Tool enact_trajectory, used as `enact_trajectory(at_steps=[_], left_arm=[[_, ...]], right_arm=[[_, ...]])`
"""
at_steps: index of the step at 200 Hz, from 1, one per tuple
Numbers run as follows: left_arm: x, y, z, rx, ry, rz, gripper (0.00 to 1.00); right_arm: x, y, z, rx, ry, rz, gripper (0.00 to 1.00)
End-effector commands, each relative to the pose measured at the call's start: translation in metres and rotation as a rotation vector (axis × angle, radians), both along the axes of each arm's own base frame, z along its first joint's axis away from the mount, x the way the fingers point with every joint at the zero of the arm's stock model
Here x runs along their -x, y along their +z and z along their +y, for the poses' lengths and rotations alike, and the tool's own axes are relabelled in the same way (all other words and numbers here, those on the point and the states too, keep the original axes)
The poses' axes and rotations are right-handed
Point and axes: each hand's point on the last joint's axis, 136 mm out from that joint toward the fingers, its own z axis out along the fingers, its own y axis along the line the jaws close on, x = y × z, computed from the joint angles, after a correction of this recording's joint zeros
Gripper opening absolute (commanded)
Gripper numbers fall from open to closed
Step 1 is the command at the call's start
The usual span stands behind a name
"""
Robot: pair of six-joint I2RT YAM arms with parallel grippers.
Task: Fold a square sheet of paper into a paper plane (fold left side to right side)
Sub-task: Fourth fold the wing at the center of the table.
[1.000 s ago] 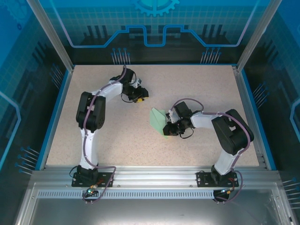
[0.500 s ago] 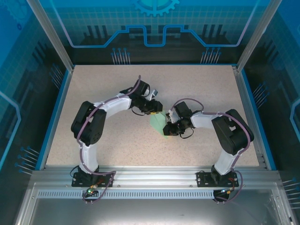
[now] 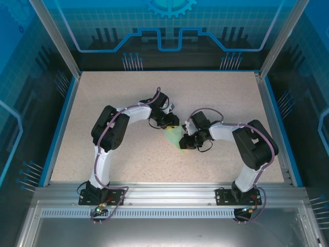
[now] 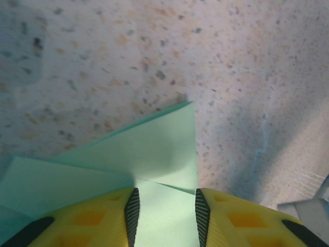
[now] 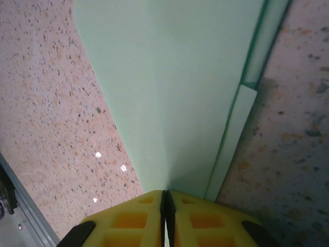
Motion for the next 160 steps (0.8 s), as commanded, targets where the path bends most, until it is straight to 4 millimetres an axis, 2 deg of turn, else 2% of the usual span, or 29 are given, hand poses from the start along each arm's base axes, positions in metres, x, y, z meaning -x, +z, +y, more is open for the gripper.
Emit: enact_trajectory(at_steps=[1,27,48,87,108,130,160], left_arm=[[0.001,-0.025,0.021,-0.088,0.039,0.043,0.38],[0.005,-0.032,0.024,-0.093,0.039,0.056,0.38],[0.007,-0.034,0.024,-0.089,0.041,0.062,0.37],[0.01,-0.033,0.022,-0.073,0.04,0.064,0.36],[0.011,-0.034,0.021,-0.07,0.04,0.065,0.36],[0.011,-0.034,0.02,-0.065,0.042,0.068,0.36],[0.01,-0.035,0.02,-0.067,0.045,0.067,0.35]], right_arm=[[0.045,-0.033,-0.049,0.214,-0.03,0.186,0.13],[0.051,-0.028,-0.053,0.207,-0.022,0.206,0.13],[0.048,-0.016,-0.048,0.157,-0.018,0.19,0.13],[0.015,0.036,-0.026,0.009,-0.081,0.065,0.13],[-0.007,0.055,-0.01,-0.085,-0.166,0.025,0.13],[-0.028,0.061,0.002,-0.134,-0.254,0.004,0.13],[-0.049,0.055,0.016,-0.149,-0.34,-0.008,0.13]])
